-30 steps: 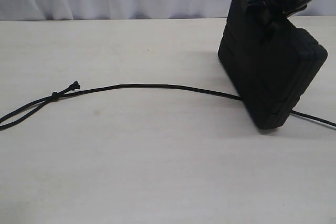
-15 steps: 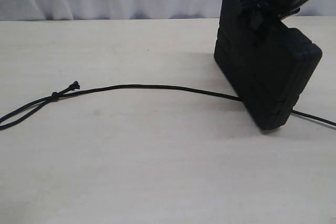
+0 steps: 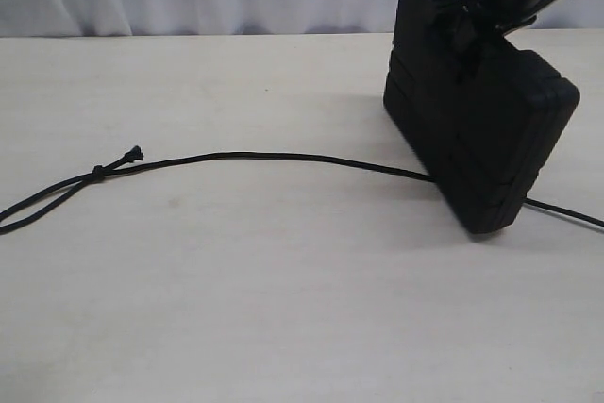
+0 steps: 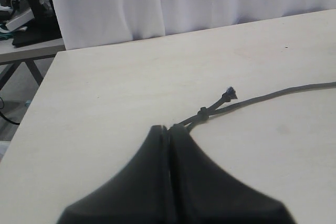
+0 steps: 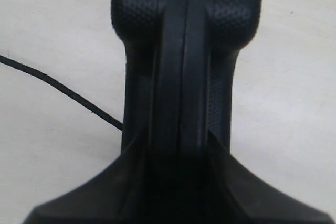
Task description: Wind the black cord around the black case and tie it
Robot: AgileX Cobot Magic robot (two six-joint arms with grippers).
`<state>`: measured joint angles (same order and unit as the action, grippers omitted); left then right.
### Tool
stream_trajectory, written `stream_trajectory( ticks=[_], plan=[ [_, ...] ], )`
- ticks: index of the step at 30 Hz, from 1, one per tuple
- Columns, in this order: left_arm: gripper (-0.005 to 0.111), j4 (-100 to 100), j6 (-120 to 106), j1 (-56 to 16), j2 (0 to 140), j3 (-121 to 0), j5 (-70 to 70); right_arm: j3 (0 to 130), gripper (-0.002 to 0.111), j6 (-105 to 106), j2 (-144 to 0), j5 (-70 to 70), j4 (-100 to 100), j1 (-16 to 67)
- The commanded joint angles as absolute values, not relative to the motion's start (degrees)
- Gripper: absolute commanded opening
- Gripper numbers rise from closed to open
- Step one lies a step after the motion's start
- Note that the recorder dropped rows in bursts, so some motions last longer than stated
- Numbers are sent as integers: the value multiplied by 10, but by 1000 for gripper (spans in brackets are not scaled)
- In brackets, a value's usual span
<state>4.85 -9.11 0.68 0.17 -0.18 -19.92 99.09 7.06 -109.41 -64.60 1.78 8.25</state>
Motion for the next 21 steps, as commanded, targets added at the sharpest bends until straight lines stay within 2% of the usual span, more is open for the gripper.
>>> stream_trajectory(
  ticks=[1, 21],
  plan=[
    [0, 51, -90, 4, 0, 0, -190, 986, 4, 77, -1077, -641, 77, 81],
    [0, 50, -90, 5, 0, 0, -190, 964, 4, 0, -1027, -586, 79, 95]
  ],
)
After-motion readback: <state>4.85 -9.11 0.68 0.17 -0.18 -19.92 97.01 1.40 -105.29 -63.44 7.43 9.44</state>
